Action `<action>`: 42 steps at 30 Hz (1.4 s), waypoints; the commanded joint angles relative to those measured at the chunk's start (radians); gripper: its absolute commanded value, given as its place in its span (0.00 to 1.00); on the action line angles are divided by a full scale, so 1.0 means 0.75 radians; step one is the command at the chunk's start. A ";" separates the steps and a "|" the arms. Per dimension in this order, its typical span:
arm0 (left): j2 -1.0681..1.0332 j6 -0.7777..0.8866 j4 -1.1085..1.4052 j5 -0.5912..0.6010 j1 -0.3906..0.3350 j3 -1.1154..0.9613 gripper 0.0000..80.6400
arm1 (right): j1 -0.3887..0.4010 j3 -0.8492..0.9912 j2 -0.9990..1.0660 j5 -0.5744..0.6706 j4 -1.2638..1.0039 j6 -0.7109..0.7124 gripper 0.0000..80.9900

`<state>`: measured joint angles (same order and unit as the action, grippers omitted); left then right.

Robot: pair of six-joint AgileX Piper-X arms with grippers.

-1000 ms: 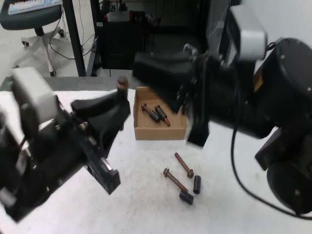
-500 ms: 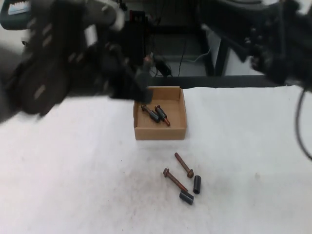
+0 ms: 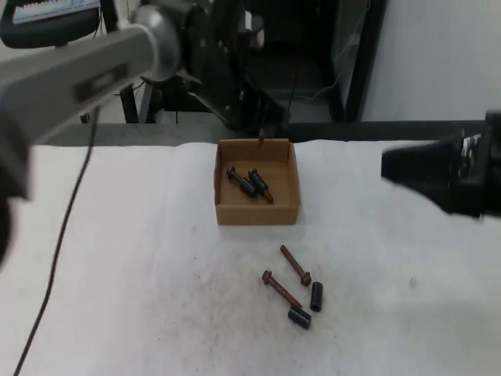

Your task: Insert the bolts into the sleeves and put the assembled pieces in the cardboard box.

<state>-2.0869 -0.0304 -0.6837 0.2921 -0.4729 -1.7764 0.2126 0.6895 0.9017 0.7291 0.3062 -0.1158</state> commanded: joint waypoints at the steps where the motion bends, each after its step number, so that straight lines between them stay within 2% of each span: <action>1: -0.073 0.002 -0.077 -0.041 0.001 -0.114 0.00 | -0.007 0.001 -0.017 -0.048 0.135 0.067 0.01; 10: -0.207 -0.010 -0.086 -0.083 0.001 -0.181 0.00 | -0.007 0.001 -0.017 -0.048 0.135 0.067 0.01; 14: -0.220 -0.096 -0.062 -0.185 0.001 -0.180 0.00 | -0.007 0.001 -0.017 -0.048 0.135 0.067 0.01; 27: -0.222 -0.131 -0.055 -0.188 0.004 -0.180 0.00 | -0.007 0.001 -0.017 -0.048 0.135 0.067 0.01; 30: -0.222 -0.131 -0.061 -0.188 0.004 -0.180 0.08 | -0.007 0.001 -0.017 -0.046 0.134 0.067 0.01; 34: -0.222 -0.131 -0.061 -0.186 0.004 -0.180 0.36 | -0.007 0.001 -0.017 -0.015 0.134 0.067 0.01; 36: -0.222 -0.117 -0.061 -0.186 0.004 -0.180 0.45 | -0.007 0.001 -0.017 -0.015 0.134 0.067 0.01; 37: -0.222 -0.117 -0.061 -0.186 0.004 -0.180 0.48 | -0.007 0.001 -0.017 -0.015 0.134 0.067 0.01; 42: -0.209 -0.099 -0.068 -0.186 0.004 -0.185 0.48 | -0.007 0.001 -0.017 -0.015 0.134 0.067 0.01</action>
<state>-2.2591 -0.1194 -0.7328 0.1595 -0.4712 -1.9009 0.2101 0.6895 0.8998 0.7031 0.4090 -0.0755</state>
